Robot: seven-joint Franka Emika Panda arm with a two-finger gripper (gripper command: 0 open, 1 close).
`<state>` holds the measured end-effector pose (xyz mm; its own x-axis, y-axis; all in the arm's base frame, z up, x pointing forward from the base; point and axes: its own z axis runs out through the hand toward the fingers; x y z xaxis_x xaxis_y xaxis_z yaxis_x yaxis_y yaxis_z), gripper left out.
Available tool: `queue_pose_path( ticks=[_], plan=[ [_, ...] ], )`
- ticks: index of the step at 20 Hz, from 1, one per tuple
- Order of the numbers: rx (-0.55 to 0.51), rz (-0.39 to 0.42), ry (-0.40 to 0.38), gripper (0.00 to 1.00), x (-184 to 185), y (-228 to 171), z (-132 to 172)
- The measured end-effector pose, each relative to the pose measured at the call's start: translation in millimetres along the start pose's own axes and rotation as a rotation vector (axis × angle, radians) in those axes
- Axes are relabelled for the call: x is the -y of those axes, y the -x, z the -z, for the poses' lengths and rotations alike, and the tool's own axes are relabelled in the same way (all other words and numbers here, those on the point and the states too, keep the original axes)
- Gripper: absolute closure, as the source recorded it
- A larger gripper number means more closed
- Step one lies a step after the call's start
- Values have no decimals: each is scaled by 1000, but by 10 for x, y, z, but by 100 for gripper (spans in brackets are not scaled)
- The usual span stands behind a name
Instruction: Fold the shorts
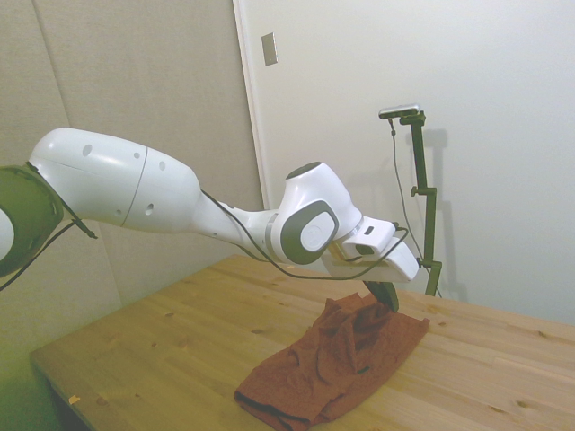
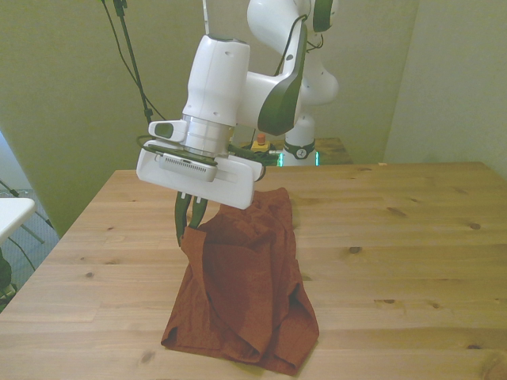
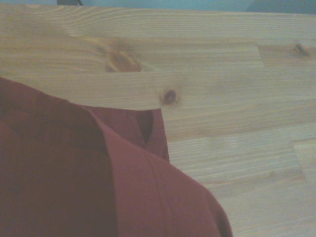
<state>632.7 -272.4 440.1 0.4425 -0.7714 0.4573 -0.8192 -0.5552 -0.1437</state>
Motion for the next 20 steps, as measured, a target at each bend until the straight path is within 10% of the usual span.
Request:
queue_pose_path(
  ticks=[9,20],
  plan=[
    [42,-94,-37,0,-605,-448,14],
    [162,-31,5,0,-16,185,498]
  ],
)
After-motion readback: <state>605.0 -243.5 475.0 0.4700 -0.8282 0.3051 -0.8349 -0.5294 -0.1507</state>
